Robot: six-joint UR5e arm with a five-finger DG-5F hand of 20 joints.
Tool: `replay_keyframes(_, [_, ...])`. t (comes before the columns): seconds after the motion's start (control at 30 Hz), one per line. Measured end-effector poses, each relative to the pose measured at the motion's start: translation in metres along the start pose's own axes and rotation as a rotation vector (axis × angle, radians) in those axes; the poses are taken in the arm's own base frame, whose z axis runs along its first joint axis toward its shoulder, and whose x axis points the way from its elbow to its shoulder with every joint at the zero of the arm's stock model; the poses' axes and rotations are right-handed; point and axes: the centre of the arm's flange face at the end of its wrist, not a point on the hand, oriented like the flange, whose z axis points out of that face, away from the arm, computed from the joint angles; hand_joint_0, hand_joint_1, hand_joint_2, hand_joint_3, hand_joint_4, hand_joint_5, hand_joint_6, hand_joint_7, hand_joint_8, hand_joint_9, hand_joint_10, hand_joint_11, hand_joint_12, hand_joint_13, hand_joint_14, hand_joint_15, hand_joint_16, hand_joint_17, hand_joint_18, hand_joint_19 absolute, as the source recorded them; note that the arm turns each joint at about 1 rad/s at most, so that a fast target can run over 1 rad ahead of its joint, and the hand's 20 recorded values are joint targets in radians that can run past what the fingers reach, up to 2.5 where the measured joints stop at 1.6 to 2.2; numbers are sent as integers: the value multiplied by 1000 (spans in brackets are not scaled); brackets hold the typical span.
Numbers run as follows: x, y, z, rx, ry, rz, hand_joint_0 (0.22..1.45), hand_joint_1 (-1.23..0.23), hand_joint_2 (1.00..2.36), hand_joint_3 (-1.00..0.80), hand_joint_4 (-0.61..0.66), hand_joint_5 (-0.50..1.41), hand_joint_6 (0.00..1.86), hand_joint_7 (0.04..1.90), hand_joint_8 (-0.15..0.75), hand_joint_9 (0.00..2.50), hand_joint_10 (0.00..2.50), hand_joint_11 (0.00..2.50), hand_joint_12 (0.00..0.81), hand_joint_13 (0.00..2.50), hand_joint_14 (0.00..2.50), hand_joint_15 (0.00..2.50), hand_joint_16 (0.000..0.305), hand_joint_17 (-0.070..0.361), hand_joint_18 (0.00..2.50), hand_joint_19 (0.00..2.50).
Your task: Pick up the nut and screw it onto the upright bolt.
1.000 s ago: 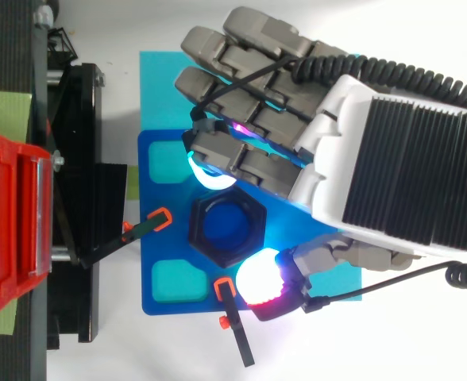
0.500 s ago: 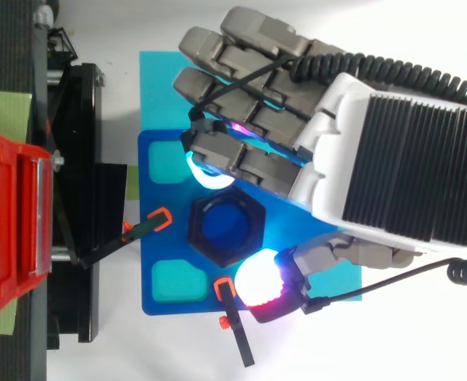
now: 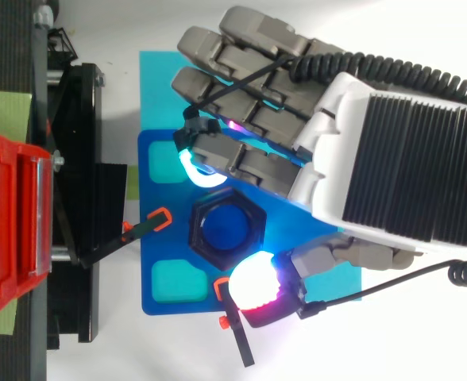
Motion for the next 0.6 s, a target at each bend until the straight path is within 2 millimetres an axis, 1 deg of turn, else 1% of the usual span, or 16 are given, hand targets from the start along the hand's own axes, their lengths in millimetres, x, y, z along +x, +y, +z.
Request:
replay_keyframes(0.17, [0, 1, 0, -6, 0, 0, 368, -381, 1000, -500, 288, -230, 502, 745, 355, 314, 0, 0, 491, 145, 0, 0, 72, 163, 38, 0])
replay_keyframes(0.2, [0, 1, 0, -7, -1, 0, 367, -318, 1000, -500, 270, -240, 502, 734, 345, 256, 0, 0, 491, 97, 0, 0, 72, 163, 0, 0])
replay_keyframes(0.33, [0, 1, 0, -8, -2, 1, 368, -266, 1000, -500, 255, -244, 502, 688, 335, 225, 0, 0, 488, 73, 0, 0, 72, 162, 0, 0])
replay_keyframes(0.37, [-1, 1, 0, -9, -2, 1, 372, -214, 1000, -500, 245, -247, 501, 674, 328, 210, 0, 0, 486, 60, 0, 0, 72, 161, 0, 0])
replay_keyframes(0.4, [-1, 1, 0, -9, -2, 1, 372, -215, 1000, -500, 242, -247, 501, 664, 325, 198, 0, 0, 487, 47, 0, 0, 72, 161, 0, 0])
replay_keyframes(0.53, [-4, 2, 1, -15, -5, 2, 385, -120, 1000, -500, 219, -247, 501, 639, 316, 172, 0, 0, 474, 14, 0, 0, 70, 157, 0, 0])
replay_keyframes(0.6, [-6, 2, 1, -18, -8, 2, 388, -98, 1000, -500, 210, -246, 501, 637, 309, 161, 0, 0, 474, 0, 0, 0, 69, 156, 0, 0])
